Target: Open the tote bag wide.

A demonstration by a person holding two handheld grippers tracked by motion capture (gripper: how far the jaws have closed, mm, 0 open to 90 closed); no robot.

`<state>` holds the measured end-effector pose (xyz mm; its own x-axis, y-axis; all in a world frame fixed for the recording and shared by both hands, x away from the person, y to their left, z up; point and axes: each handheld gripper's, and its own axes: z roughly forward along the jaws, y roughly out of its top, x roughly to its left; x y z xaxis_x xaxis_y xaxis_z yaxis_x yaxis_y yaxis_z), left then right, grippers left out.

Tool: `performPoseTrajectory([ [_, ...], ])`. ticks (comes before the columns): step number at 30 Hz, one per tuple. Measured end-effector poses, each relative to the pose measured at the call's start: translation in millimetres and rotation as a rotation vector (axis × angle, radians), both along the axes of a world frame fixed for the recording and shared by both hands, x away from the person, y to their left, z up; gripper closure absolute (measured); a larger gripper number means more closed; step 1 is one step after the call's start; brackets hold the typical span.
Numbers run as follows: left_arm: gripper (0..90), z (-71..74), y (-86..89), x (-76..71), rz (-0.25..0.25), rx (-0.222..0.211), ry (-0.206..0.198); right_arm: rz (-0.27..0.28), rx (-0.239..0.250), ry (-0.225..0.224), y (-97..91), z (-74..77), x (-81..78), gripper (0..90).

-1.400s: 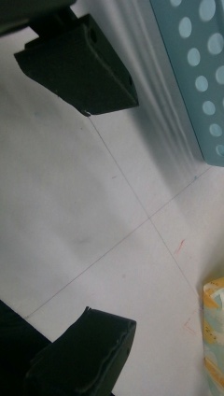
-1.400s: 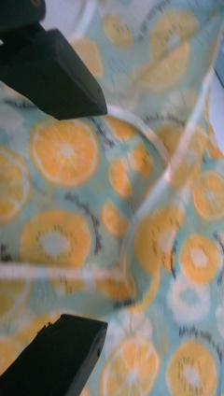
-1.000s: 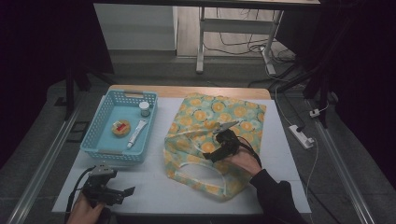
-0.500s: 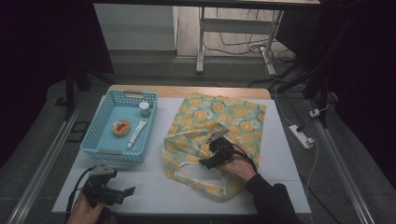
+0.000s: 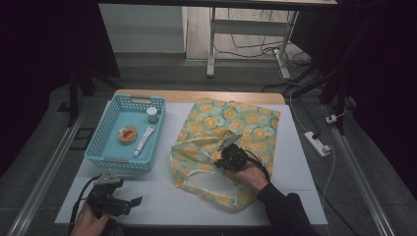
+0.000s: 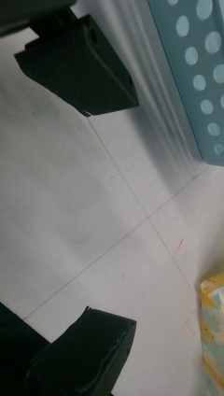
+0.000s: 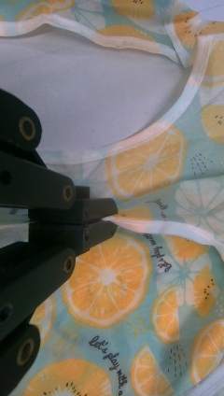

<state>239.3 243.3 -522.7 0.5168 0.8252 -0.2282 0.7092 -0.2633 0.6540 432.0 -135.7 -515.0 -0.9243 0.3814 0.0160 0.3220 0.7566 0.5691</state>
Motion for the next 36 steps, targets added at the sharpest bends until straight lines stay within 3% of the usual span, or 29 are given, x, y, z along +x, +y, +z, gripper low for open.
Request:
performPoseTrajectory([
  [9, 0.7, 0.0, 0.2, 0.0, -0.001, -0.001, -0.001, -0.036, 0.084, -0.024, -7.8, 19.7, 6.6, 90.0],
  [21, 0.7, -0.2, 0.2, 0.7, 0.0, -0.003, 0.004, -0.075, 0.205, -0.051, -20.8, 60.0, 15.5, 90.0],
  [36, 0.8, -0.3, 1.4, 1.3, 0.003, -0.012, 0.011, -0.098, 0.258, -0.116, -25.8, 82.7, 19.2, 90.0],
])
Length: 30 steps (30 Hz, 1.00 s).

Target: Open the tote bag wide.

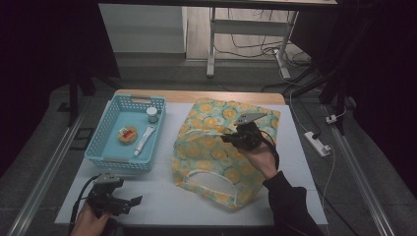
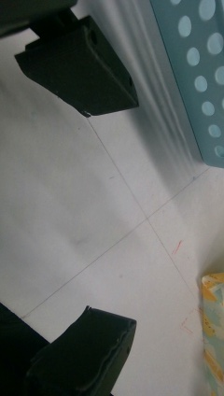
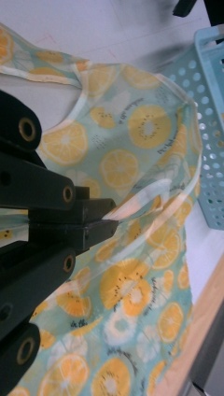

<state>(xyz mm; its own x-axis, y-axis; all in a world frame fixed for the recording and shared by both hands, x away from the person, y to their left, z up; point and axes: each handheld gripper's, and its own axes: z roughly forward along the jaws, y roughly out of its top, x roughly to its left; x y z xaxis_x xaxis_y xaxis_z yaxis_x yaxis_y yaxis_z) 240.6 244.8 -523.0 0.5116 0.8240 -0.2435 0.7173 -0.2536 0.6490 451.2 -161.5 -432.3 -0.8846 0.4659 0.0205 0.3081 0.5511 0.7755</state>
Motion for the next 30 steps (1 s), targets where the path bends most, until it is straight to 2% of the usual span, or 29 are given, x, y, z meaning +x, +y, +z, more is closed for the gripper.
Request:
performPoseTrajectory([
  [14, 0.9, 0.0, 0.6, -0.1, 0.004, -0.008, -0.004, -0.046, 0.093, -0.039, -14.9, 23.0, 7.7, 90.0],
  [21, 0.8, 0.1, 0.8, 0.0, 0.004, -0.009, -0.004, -0.053, 0.117, -0.052, -17.0, 28.4, 8.4, 90.0],
  [30, 0.8, 0.7, 0.3, -0.4, 0.001, -0.004, -0.007, -0.056, 0.116, -0.044, -18.5, 26.8, 10.0, 90.0],
])
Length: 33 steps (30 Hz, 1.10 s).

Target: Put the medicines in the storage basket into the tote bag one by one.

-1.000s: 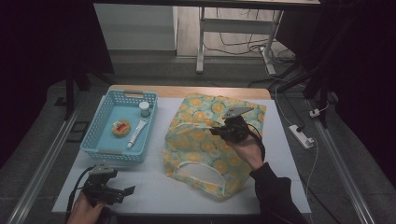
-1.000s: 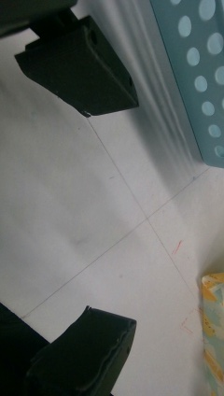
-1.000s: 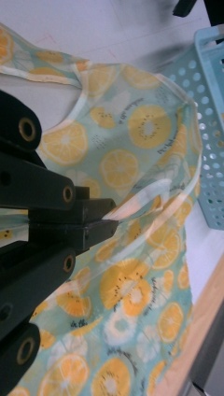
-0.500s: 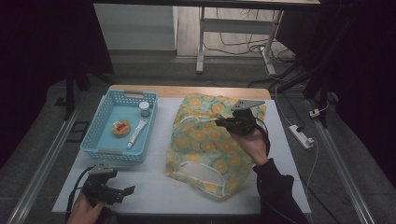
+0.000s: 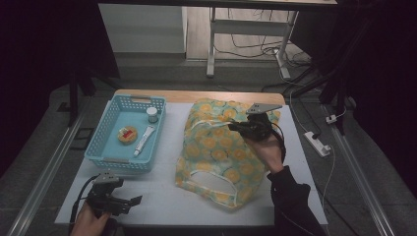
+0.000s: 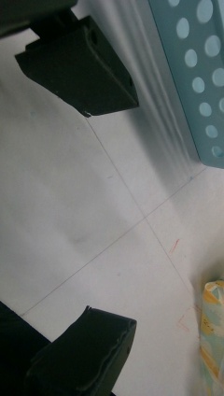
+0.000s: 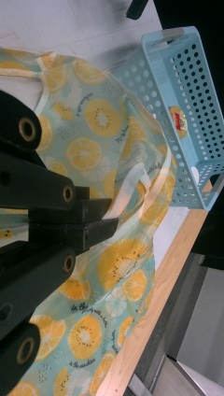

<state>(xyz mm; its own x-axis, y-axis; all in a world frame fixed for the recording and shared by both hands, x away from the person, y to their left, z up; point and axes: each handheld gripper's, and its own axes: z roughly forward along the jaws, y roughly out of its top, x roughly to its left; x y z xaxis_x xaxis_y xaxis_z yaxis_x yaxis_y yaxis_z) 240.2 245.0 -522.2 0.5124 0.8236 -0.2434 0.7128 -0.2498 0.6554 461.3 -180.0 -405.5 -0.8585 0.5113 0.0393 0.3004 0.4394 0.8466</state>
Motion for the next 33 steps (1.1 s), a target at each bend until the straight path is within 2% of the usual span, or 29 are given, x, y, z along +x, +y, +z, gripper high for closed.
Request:
performPoseTrajectory([
  [6, 0.7, 1.1, -0.7, -1.0, 0.003, 0.008, -0.012, 0.009, -0.012, 0.0, 3.7, -1.8, -0.8, 90.0],
  [12, 0.4, 4.5, 0.8, -3.5, 0.018, 0.024, -0.047, 0.009, -0.021, 0.007, 3.8, -4.0, -0.1, 90.0],
  [20, 0.2, 15.0, 7.2, -7.1, 0.038, -0.015, -0.079, 0.015, -0.029, 0.017, 5.4, -7.7, 1.2, 90.0],
  [24, 0.2, 18.3, 8.0, -6.5, 0.028, -0.024, -0.093, 0.017, -0.036, 0.024, 6.4, -8.8, 1.4, 90.0],
  [30, 0.1, 23.4, 12.9, -3.9, 0.018, -0.063, -0.114, 0.019, -0.042, 0.032, 6.9, -11.4, 3.0, 90.0],
  [33, 0.2, 28.0, 13.5, -2.4, 0.008, -0.062, -0.133, 0.021, -0.048, 0.036, 7.3, -13.1, 3.6, 90.0],
])
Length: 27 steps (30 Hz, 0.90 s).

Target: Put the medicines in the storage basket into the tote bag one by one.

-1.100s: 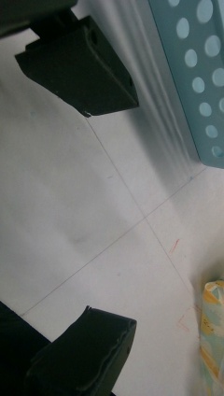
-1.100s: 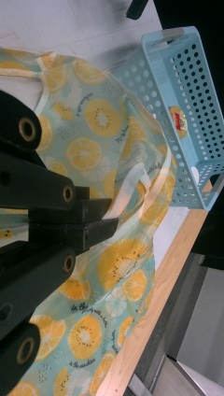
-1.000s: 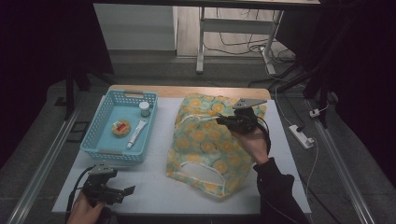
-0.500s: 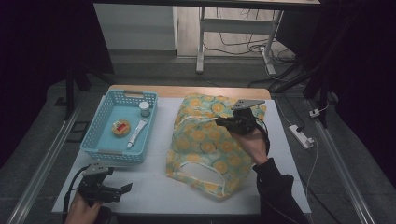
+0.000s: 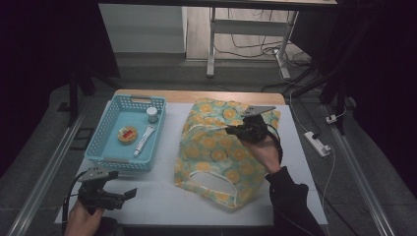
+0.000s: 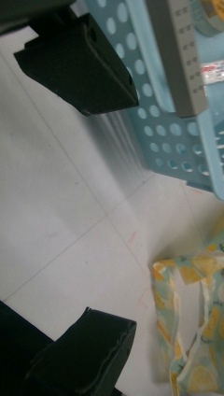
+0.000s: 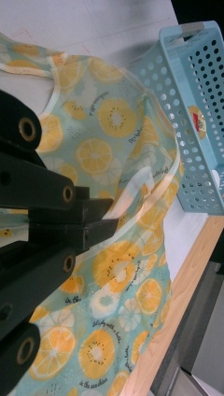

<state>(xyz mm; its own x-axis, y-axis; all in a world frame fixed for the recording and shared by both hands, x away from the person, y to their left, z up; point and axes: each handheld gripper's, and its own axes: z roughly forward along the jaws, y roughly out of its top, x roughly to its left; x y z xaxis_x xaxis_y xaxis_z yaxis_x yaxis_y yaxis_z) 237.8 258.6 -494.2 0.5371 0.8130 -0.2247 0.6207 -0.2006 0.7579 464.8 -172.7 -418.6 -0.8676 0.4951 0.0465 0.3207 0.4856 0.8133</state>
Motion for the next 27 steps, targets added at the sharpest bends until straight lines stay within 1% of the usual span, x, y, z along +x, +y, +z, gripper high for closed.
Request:
performPoseTrajectory([
  [4, 0.2, 6.4, 0.2, 3.2, -0.007, -0.01, -0.02, 0.001, -0.009, 0.001, 0.8, -1.5, 0.6, 90.0],
  [7, 0.2, 9.3, 0.2, 6.3, -0.007, -0.008, -0.04, 0.001, 0.002, 0.009, 0.8, -1.9, 1.4, 90.0],
  [9, 0.2, 9.9, -0.3, 8.7, -0.005, -0.004, -0.041, 0.003, -0.01, 0.004, 1.9, -1.6, 0.4, 90.0],
  [12, 0.2, 10.3, -1.0, 11.7, -0.005, -0.002, -0.045, 0.006, 0.001, 0.01, 2.3, -0.3, -0.2, 90.0],
  [15, 0.2, 11.9, -0.6, 15.7, -0.003, -0.003, -0.041, 0.011, -0.002, 0.01, 3.5, 0.8, -0.8, 90.0],
  [18, 0.3, 15.1, 0.1, 19.5, 0.001, -0.013, -0.052, 0.008, -0.003, 0.014, 3.1, 0.0, 0.1, 90.0],
  [20, 0.3, 16.7, 0.7, 22.5, 0.002, -0.015, -0.051, 0.007, -0.001, 0.019, 2.5, -0.4, 0.6, 90.0],
  [22, 0.2, 16.9, 1.5, 26.0, 0.009, -0.01, -0.052, 0.005, 0.001, 0.02, 2.3, -0.1, 0.8, 90.0],
  [24, 0.2, 16.6, 2.7, 30.4, 0.011, -0.011, -0.045, 0.004, 0.0, 0.018, 2.4, -0.3, 1.0, 90.0],
  [27, 0.2, 17.8, 5.3, 36.2, 0.023, -0.004, -0.047, 0.007, -0.008, 0.016, 2.6, -0.4, 0.8, 90.0],
])
